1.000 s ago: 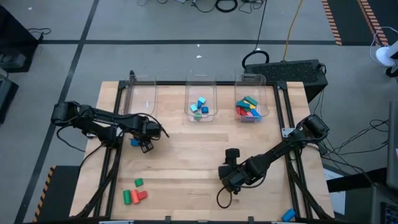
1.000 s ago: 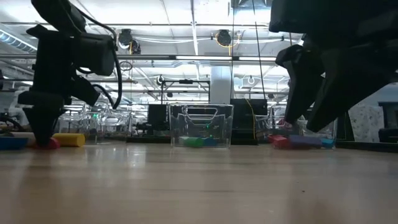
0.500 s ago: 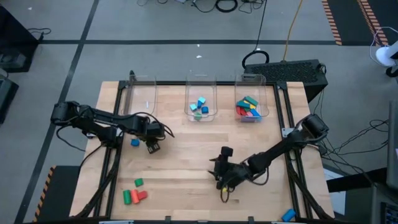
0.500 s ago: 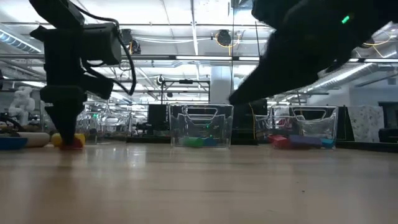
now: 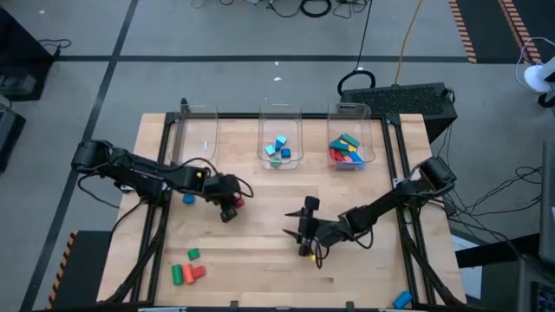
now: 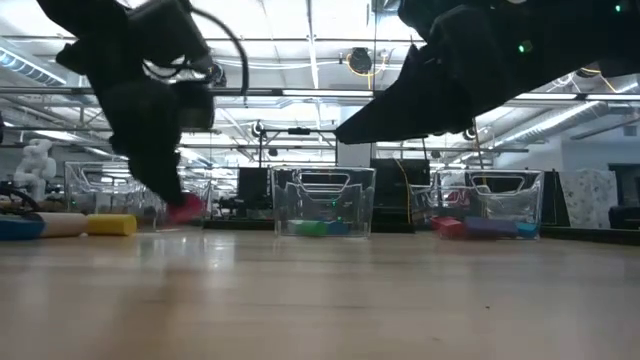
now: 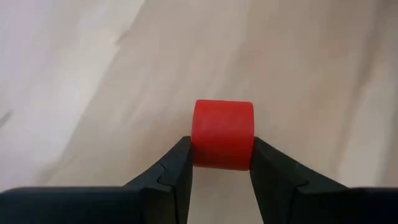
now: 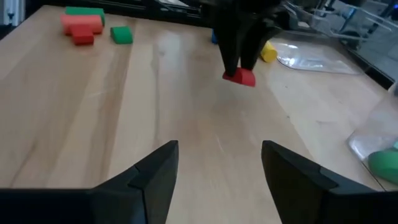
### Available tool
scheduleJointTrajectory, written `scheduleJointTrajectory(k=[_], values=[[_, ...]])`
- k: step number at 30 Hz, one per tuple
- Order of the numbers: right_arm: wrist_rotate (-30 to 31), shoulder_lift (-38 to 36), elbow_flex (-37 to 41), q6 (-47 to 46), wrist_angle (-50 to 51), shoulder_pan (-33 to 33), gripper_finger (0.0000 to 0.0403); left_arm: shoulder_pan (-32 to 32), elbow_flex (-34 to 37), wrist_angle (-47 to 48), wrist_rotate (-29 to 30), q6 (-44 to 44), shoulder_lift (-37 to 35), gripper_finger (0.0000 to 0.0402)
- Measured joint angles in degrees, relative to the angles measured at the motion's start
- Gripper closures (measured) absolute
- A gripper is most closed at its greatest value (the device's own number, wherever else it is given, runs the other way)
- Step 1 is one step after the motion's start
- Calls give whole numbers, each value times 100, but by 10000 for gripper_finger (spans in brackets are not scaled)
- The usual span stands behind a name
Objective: Sort blocks by size
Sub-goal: Put the red half circle block into the center transparent bin
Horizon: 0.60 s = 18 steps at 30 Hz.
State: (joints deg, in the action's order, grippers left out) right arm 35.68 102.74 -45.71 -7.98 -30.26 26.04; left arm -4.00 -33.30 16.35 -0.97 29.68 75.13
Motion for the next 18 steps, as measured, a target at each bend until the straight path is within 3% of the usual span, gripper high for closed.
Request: scheduleJointTrajectory(k=[8, 18], values=[[-624, 0, 0, 793, -282, -61, 188, -300, -2, -1129, -49, 1, -2, 271], [-262, 4, -135, 3020, -998, -127, 182, -611, -4, -2333, 422, -47, 283, 271]])
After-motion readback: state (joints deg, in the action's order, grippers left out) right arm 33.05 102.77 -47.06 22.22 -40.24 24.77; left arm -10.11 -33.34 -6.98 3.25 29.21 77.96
